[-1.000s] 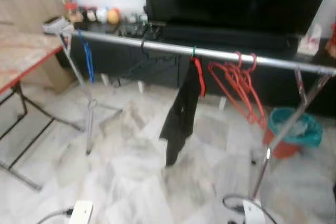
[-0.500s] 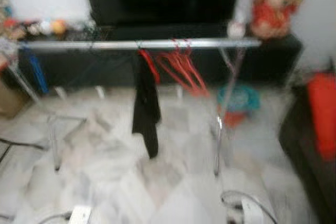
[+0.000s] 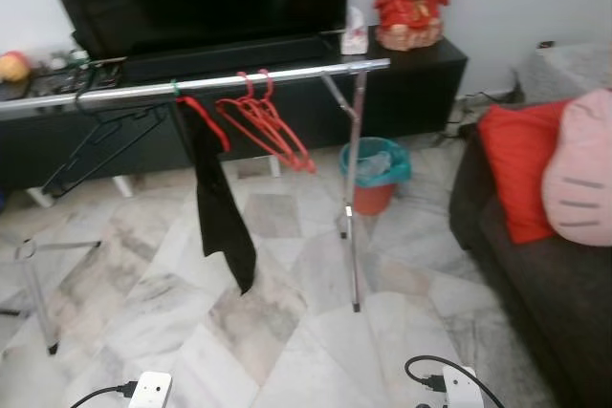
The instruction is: Hang hanger
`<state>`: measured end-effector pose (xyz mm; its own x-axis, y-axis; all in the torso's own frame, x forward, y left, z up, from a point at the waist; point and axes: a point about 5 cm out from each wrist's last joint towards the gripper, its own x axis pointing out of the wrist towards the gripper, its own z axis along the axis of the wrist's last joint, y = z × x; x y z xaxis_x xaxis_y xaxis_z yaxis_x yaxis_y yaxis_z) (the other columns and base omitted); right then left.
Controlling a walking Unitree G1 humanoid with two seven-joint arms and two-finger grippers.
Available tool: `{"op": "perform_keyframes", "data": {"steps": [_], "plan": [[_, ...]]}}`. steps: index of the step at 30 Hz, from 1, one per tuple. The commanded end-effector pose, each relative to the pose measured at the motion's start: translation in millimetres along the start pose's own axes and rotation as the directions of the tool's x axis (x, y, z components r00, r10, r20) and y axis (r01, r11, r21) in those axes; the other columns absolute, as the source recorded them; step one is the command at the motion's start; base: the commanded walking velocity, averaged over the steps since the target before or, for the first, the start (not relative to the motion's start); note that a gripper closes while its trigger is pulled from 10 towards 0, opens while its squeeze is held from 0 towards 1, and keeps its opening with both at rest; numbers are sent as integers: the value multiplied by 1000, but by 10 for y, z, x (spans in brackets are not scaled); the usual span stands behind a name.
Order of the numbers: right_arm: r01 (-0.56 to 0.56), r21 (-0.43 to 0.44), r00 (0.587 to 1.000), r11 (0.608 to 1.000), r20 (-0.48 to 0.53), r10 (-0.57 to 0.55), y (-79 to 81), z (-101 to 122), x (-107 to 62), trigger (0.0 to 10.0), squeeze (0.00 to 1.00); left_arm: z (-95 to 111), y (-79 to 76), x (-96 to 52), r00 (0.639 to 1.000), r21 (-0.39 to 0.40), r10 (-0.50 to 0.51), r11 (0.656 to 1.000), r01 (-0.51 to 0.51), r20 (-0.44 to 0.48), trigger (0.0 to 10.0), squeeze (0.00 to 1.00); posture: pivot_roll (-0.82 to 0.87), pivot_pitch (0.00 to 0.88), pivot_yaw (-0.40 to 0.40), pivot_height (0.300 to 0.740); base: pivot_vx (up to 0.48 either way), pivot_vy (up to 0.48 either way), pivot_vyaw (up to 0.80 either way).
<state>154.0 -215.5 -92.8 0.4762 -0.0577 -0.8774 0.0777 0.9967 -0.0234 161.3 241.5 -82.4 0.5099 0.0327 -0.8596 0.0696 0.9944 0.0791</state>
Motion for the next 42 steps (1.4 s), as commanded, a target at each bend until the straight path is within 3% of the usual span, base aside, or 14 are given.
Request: {"op": "perform_keyframes", "data": {"steps": [1, 10, 42], "plan": [[-4, 3, 1000, 1000, -4, 4, 28, -3, 4, 10000, 0, -20, 42, -11, 1000, 27, 7, 1000, -6, -16, 10000, 0, -38, 0, 84, 740, 0, 0, -744], [-3, 4, 1000, 1000, -2, 3, 22, 7, 4, 10000, 0, -19, 39, -9, 1000, 7, 10, 1000, -10, -16, 10000, 0, -31, 0, 80, 740, 0, 220, -740], [-4, 1, 1000, 1000, -1, 4, 11, 26, 5, 10000, 0, 2, 35, -5, 1000, 8, 13, 1000, -13, -6, 10000, 0, -8, 0, 60, 740, 0, 0, -732]]}}
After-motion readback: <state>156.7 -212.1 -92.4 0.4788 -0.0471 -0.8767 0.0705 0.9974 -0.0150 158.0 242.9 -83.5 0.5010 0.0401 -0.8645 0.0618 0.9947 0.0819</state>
